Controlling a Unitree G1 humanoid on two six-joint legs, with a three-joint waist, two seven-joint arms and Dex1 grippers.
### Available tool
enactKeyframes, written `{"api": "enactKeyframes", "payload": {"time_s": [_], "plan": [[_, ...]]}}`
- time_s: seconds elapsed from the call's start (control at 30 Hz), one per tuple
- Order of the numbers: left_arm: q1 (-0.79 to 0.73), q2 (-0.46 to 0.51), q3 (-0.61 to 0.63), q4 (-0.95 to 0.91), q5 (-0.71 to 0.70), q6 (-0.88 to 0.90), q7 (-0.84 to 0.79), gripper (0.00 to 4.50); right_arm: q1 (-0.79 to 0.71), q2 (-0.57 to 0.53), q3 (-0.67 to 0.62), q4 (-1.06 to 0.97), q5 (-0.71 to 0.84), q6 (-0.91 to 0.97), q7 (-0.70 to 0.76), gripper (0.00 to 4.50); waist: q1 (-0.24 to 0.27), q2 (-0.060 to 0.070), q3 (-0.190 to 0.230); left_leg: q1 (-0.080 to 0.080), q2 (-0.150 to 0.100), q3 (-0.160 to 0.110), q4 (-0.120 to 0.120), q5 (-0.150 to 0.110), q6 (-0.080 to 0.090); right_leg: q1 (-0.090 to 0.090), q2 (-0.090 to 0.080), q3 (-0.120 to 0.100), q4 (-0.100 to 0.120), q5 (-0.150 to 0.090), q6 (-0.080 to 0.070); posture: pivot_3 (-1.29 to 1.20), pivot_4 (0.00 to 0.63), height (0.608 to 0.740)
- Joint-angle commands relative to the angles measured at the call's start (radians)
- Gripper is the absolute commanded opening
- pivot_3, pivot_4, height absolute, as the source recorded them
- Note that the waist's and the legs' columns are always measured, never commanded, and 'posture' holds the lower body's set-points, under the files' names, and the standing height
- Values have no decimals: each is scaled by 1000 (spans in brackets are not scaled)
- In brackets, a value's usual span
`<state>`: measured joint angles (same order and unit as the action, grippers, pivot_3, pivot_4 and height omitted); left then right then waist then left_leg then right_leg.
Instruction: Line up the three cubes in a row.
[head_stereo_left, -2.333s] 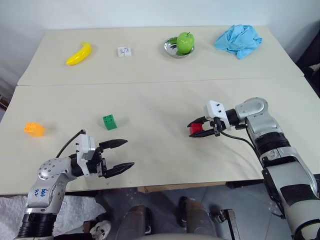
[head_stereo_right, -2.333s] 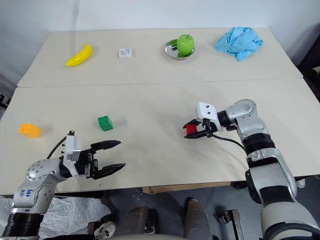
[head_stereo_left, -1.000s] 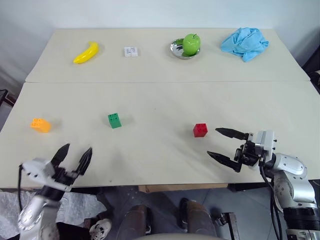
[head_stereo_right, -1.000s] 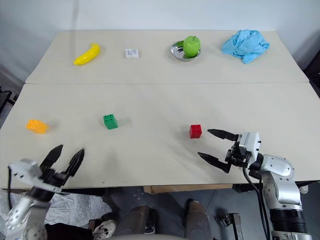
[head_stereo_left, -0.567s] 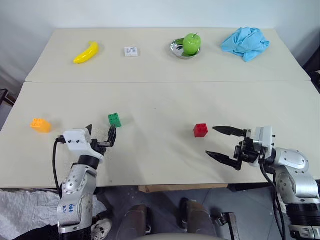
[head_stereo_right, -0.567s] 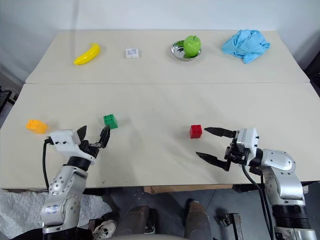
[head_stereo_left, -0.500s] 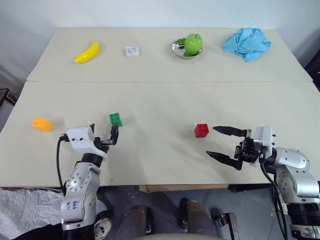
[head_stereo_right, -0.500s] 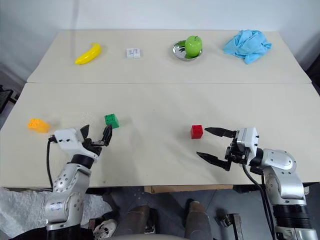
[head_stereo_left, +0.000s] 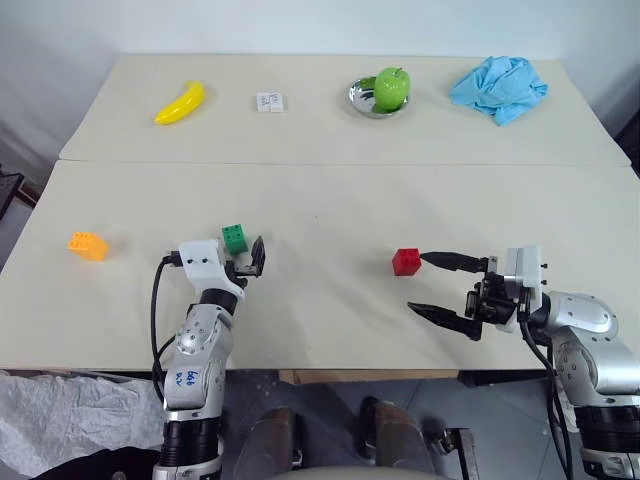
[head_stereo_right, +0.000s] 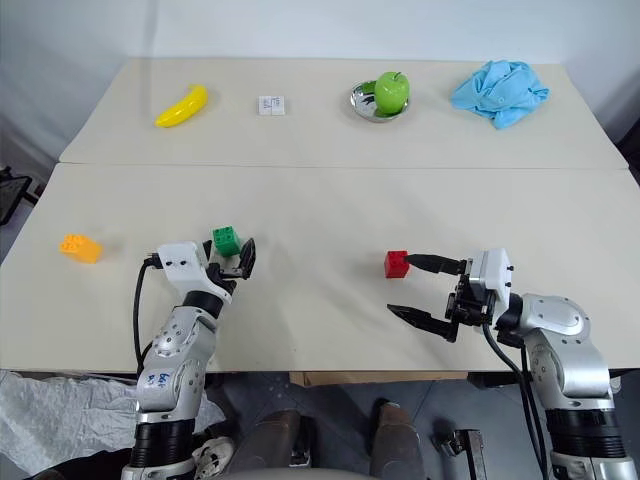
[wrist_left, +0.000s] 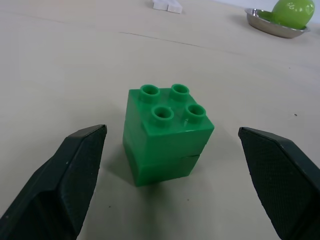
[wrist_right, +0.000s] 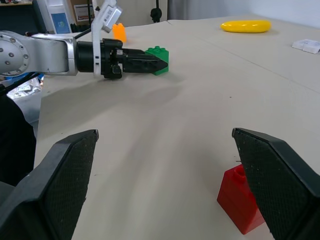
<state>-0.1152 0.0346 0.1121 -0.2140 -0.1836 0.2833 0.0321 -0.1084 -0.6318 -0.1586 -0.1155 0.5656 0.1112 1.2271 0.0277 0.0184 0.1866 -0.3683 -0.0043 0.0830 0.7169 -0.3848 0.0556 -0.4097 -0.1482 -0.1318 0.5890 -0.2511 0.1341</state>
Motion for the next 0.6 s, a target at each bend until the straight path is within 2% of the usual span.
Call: {"api": "enactKeyframes", "payload": {"time_s": [0.03, 0.13, 0.23, 0.3, 0.43, 0.53, 0.6], "plan": [[-19, 8, -7, -1, 12, -23, -15, 3303, 15, 7, -4, -39, 12, -7, -11, 4500, 0, 0, 0, 0, 0, 0, 0, 0, 0, 0, 0, 0, 0, 0, 0, 0, 150, 740], [-24, 40, -8, 3, 5, -17, -54, 2413, 30, 7, -14, -42, 10, -16, -18, 4500, -1, 0, 0, 0, 0, 0, 0, 0, 0, 0, 0, 0, 0, 0, 0, 0, 150, 740], [-44, 99, 4, 30, -64, -34, -189, 1513, 58, 5, -32, -52, 13, -21, -30, 4500, 1, 0, 0, 0, 0, 0, 0, 0, 0, 0, 0, 0, 0, 0, 0, 0, 150, 740], [-68, 144, 28, 57, -164, -26, -332, 1486, 79, 3, -42, -63, 14, -23, -41, 4500, 0, 0, 0, 0, 0, 0, 0, 0, 0, 0, 0, 0, 0, 0, 0, 0, 150, 740], [-181, 347, -1, 194, -252, -86, -769, 1486, 136, 1, -78, -85, 16, -32, -70, 4500, -2, 0, 0, 0, 0, 0, 1, 0, 0, 0, 1, -1, 1, 0, 0, 0, 150, 740], [-313, 423, -59, 370, -246, -166, -1022, 1486, 167, 5, -95, -100, 16, -39, -88, 4500, -1, 0, 0, 0, 0, 1, 1, 1, 0, 0, 1, -1, 1, 0, 0, 0, 150, 740], [-436, 428, -125, 527, -221, -250, -1227, 1486, 195, 9, -109, -113, 15, -49, -102, 4500, -1, 0, 0, 0, -1, 2, 0, 1, 0, 0, 2, 0, 1, 0, 0, 0, 150, 740]]}}
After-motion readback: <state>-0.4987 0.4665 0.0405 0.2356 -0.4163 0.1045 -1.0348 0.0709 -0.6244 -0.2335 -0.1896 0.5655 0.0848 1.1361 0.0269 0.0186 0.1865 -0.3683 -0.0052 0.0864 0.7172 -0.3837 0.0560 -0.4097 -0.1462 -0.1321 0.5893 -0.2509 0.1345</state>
